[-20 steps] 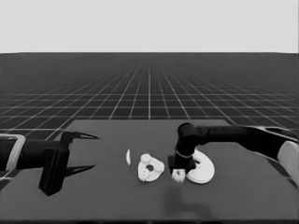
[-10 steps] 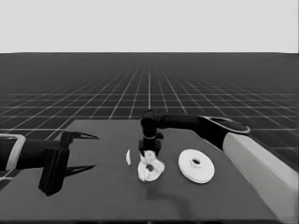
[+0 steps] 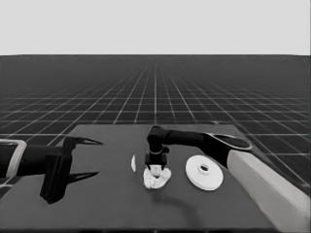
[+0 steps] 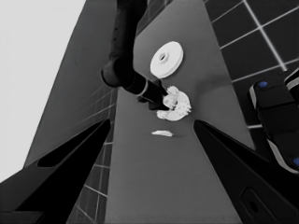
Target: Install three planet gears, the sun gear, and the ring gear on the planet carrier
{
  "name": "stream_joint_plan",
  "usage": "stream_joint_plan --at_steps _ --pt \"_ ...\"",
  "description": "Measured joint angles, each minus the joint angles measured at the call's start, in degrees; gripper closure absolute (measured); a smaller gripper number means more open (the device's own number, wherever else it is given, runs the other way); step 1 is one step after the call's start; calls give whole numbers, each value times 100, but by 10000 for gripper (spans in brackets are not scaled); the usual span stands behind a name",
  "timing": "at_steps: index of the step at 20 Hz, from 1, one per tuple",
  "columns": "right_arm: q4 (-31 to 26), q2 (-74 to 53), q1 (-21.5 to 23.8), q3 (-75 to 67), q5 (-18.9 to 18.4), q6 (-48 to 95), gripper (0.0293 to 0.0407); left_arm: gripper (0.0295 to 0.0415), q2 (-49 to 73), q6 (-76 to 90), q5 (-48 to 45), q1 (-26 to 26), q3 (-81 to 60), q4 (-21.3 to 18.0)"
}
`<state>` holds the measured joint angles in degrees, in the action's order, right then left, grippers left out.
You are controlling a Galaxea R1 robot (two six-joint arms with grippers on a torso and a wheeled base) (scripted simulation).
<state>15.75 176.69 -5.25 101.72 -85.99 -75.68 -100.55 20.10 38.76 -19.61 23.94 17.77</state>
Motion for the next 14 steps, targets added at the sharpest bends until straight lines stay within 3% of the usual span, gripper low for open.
stream_joint_plan --at_steps 14 --pt "-1 0 -47 2 1 -753 390 326 0 0 0 0 0 0"
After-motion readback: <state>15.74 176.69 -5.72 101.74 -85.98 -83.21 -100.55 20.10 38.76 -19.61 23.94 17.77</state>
